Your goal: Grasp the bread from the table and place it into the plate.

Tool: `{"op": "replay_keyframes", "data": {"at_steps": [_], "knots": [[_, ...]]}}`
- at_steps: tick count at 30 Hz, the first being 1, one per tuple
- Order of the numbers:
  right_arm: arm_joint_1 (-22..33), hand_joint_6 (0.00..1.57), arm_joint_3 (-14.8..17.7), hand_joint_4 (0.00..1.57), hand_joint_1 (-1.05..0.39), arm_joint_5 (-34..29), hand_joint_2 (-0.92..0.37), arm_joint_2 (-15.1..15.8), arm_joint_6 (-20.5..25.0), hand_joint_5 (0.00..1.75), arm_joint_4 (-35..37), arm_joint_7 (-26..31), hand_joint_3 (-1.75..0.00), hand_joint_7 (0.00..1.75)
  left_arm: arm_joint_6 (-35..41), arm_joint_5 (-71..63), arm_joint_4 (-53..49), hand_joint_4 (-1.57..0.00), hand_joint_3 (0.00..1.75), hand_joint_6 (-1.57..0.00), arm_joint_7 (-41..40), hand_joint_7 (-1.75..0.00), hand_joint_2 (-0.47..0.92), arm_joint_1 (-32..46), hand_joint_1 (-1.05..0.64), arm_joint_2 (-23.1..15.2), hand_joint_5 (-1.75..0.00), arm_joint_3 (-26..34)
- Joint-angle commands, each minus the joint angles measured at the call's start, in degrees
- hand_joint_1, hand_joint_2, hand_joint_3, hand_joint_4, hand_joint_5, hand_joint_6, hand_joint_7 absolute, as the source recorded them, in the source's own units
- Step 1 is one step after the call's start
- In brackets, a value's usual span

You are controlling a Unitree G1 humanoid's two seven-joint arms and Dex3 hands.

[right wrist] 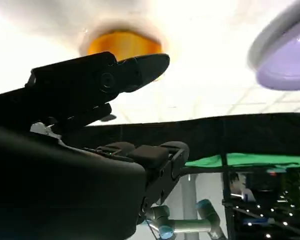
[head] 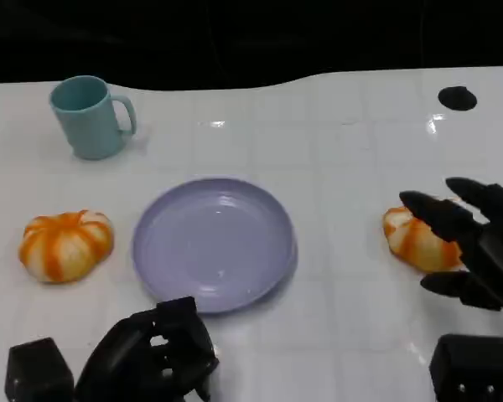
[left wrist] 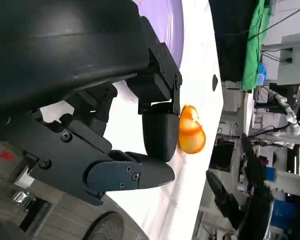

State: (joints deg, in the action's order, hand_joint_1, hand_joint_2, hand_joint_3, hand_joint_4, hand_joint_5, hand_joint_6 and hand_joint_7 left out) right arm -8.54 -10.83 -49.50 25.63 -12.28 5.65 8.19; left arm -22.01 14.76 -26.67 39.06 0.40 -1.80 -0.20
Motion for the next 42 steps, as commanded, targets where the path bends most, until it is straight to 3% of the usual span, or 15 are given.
{"op": "replay_keyframes", "data": {"at_steps": [1,14,27,36,39,42], "knots": [[-2.8,0.25,-1.9,0.03,-0.59,-2.8,-0.9,0.9,4.5,0.21,-0.6,-3.0,0.0,0.01,0.2,-0.2,0.6,-0.8,0.56,-0.79,-0.6,-1.38,0.7,0.1,-0.54,-0.7,-1.75,0.1],[-12.5,0.3,-8.4,0.07,-0.52,-4.5,-0.83,-1.3,10.8,0.27,9.1,-6.2,0.0,0.01,-0.3,-0.2,0.4,-0.81,0.59,-0.78,-0.5,-1.39,0.69,0.1,-0.54,-0.3,-1.75,0.3],[-18.6,0.34,-13.5,0.13,-0.56,-4.4,-0.82,-1.9,12.4,0.24,20.6,-7.7,0.0,0.01,-0.3,-0.2,0.8,-0.81,0.61,-0.79,-0.4,-1.38,0.68,0.4,-0.54,-0.2,-1.75,0.3],[-20.6,0.38,-15.1,0.21,-0.52,-2.8,-0.85,-2.4,13.7,0.12,26.1,-9.4,-0.01,0.01,0.0,-0.5,1.6,-0.81,0.61,-0.78,-0.7,-1.38,0.68,1.0,-0.52,-0.3,-1.75,0.1],[-21.0,0.42,-15.6,0.27,-0.49,-2.5,-0.85,-2.4,13.6,0.12,27.3,-8.8,-0.01,0.02,0.3,-0.3,2.0,-0.8,0.61,-0.78,-0.7,-1.38,0.67,1.1,-0.52,-0.3,-1.75,0.1],[-21.4,0.61,-15.1,0.56,-0.42,-0.8,-0.88,-3.1,13.1,0.11,29.3,-8.4,0.0,0.04,0.1,-0.2,1.9,-0.8,0.62,-0.78,-0.5,-1.38,0.67,1.1,-0.51,-0.3,-1.75,0.2]]}}
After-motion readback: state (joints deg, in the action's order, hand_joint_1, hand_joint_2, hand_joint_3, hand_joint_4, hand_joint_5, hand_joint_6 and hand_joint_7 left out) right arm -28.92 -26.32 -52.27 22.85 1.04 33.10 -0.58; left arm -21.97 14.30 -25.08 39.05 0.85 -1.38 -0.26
